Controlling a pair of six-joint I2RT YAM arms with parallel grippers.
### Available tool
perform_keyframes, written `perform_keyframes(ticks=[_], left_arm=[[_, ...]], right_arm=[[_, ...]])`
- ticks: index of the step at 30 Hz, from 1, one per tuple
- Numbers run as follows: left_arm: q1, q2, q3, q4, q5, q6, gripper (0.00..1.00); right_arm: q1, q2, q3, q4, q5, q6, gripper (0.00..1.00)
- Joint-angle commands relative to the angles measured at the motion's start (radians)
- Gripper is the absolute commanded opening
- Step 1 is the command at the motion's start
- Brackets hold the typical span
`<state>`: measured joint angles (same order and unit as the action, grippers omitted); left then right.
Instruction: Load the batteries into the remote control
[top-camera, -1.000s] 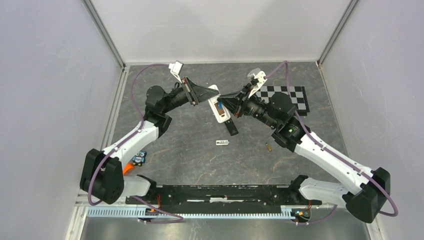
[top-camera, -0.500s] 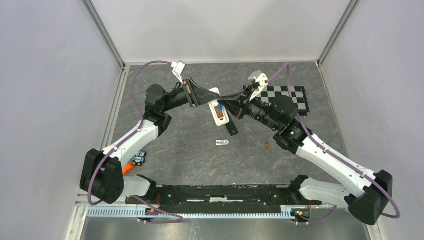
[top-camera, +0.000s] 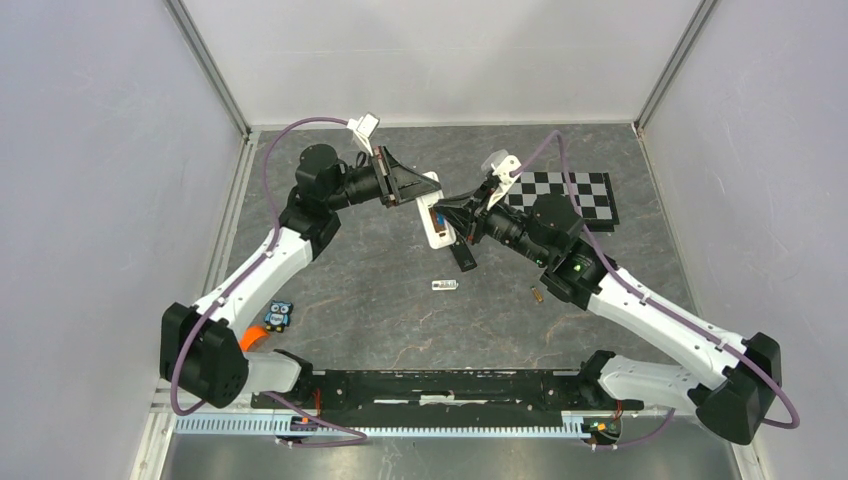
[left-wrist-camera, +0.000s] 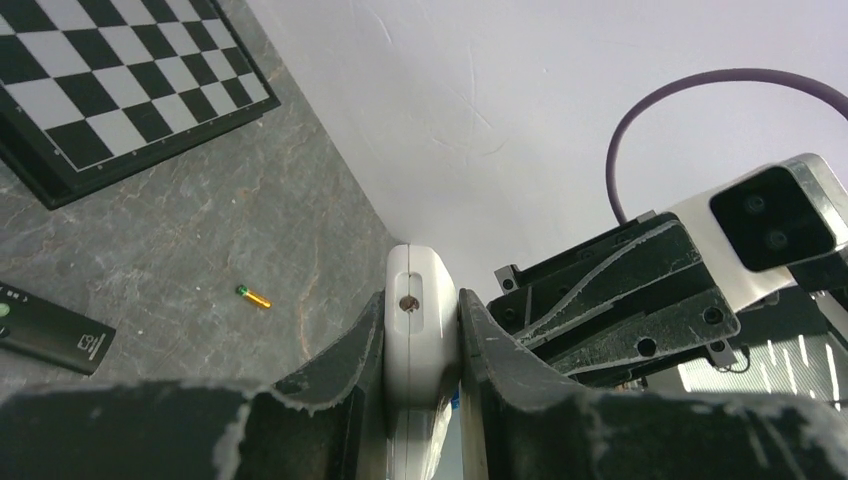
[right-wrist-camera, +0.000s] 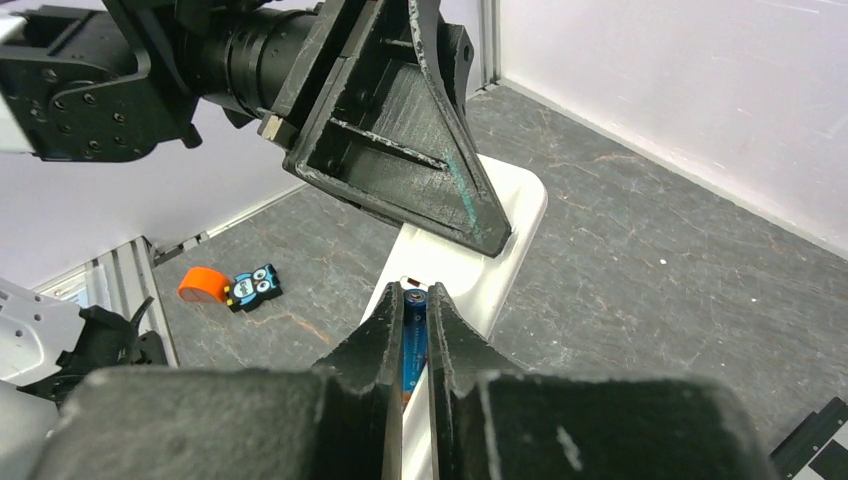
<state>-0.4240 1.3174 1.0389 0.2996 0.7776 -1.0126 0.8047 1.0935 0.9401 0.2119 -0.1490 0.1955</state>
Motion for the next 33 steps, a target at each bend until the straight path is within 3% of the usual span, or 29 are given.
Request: perform_keyframes(ticks=[1, 19, 22, 28, 33], left_arm=[[-0.002, -0.008, 0.074, -0.113, 0.010, 0.032, 0.02], [-0.003, 0.026, 0.126, -0.227, -0.005, 0.049, 0.02], [-0.002, 0.027, 0.134, -0.271, -0.020, 0.082, 0.02], [-0.003, 0.030, 0.129, -0.293, -0.056, 0.117, 0.02], [-0.003, 0.029, 0.125, -0.315, -0.096, 0.143, 0.02]], right_arm=[[0.006, 0.013, -0.004, 0.011, 0.040, -0.042, 0.09], [0.006, -0.002, 0.003, -0.056, 0.031, 0.021, 0.36], [0.006, 0.003, 0.037, -0.084, 0.052, 0.056, 0.47], [0.005, -0.001, 0.111, -0.183, 0.115, 0.111, 0.82], [-0.003, -0.034, 0.112, -0.209, 0.178, 0.255, 0.98]])
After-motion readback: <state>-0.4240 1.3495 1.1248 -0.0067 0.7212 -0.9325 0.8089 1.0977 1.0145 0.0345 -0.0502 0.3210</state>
